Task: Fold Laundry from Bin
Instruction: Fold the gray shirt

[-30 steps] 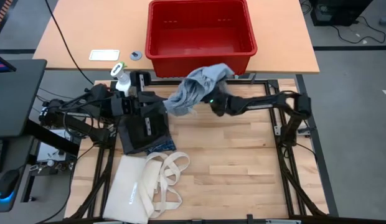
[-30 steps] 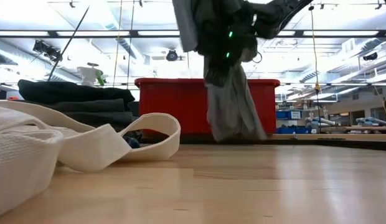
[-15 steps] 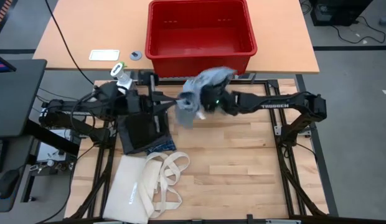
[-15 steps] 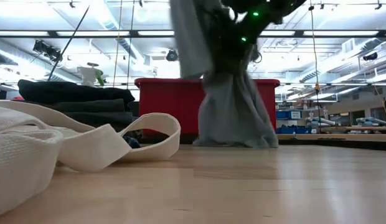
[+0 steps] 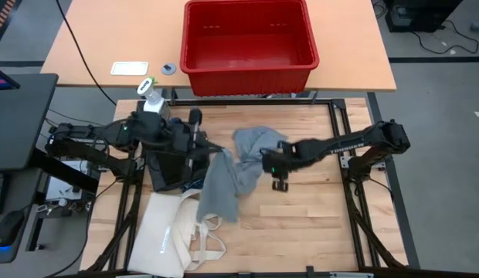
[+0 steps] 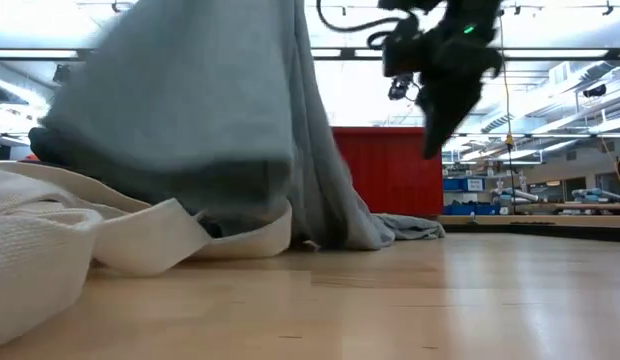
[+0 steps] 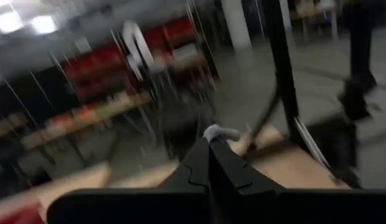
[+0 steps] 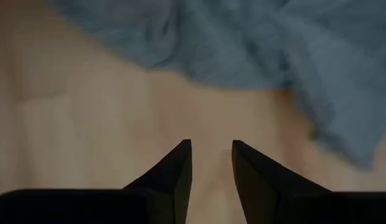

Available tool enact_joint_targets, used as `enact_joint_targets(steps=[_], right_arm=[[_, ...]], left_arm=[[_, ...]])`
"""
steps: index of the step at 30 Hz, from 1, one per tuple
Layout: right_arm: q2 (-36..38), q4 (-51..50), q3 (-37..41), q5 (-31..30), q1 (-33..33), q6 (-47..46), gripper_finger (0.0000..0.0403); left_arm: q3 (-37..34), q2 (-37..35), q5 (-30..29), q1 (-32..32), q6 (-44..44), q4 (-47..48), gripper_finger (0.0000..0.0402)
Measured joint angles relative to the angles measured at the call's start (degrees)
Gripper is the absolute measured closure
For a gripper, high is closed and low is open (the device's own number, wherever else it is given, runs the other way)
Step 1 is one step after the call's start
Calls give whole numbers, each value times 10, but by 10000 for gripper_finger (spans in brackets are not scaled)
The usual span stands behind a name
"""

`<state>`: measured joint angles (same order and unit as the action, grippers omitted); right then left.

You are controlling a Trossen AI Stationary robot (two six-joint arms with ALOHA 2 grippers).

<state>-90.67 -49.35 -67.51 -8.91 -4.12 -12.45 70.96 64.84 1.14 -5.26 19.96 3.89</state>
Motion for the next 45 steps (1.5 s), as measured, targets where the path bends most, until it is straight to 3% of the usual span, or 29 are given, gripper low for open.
enact_joint_targets(steps=[4, 9, 11, 13, 21, 26, 33, 38, 45], right_arm=[[0, -4, 0, -35, -71, -57, 281], [-1, 131, 0, -158, -147, -35, 281], [-1, 189, 3, -168, -170, -23, 281], [-1, 222, 5, -167, -186, -16, 280], [-2, 257, 6, -166, -211, -31, 272], [-2, 281, 12, -150, -219, -44, 271], [-2, 408, 82, -140, -236, -26, 260], [-44, 494, 94, -152, -228, 33, 260], [-163, 522, 1, -153, -192, 141, 260]], left_arm=[[0, -4, 11, -9, -42, 97, 397], [0, 7, 174, -27, -39, 219, 397], [-1, 18, 230, -40, -39, 244, 397], [-1, 33, 243, -55, -39, 253, 397], [-1, 111, 240, -111, -15, 249, 385], [-1, 131, 203, -152, -19, 260, 314], [-1, 135, 180, -205, -116, 365, 217], [-1, 142, 67, -227, -162, 438, 210], [-3, 164, 25, -232, -151, 440, 226]])
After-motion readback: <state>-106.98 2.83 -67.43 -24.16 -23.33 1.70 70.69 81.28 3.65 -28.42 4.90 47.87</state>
